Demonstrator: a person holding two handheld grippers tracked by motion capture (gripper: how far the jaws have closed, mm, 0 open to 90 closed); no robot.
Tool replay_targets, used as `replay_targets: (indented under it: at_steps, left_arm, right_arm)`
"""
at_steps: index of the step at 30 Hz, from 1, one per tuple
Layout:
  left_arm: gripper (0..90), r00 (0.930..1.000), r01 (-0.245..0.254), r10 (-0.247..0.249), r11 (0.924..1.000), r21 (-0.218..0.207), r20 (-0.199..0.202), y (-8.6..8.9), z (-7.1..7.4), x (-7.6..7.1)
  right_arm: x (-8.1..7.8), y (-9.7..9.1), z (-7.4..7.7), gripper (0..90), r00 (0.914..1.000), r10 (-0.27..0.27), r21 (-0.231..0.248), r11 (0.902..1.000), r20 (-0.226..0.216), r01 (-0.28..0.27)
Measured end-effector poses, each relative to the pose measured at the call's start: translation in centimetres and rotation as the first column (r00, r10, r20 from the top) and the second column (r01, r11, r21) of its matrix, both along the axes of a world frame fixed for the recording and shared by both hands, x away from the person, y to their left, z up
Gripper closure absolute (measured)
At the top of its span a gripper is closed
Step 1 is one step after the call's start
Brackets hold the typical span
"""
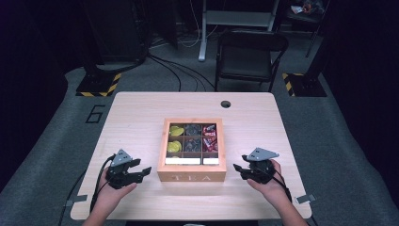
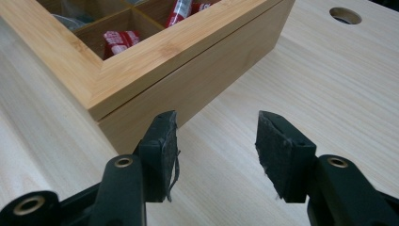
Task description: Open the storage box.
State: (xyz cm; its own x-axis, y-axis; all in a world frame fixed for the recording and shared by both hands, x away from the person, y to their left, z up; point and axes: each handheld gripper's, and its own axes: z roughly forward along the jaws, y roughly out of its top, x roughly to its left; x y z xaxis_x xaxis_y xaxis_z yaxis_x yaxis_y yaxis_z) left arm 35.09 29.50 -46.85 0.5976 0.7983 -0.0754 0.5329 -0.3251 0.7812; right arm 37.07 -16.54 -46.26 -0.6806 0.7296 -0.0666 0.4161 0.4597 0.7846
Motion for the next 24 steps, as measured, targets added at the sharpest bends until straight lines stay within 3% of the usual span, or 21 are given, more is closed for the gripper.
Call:
replay_targets:
  at_steps: [9,24]
  left_arm:
    - [40.3,0.9998,0.018,-0.018,0.9994,-0.031,-0.007,-0.6,-0.2,-0.7]
    - [40.6,0.9991,0.041,-0.041,0.9988,-0.027,-0.009,-1.6,-0.8,-1.1]
  right_arm:
    - [-0.4,0.2,-0.5,46.1,0.9996,0.009,0.026,0.9996,-0.028,-0.008]
    - [-0.9,0.6,-0.6,46.8,0.9988,0.048,0.027,0.9985,-0.003,-0.048]
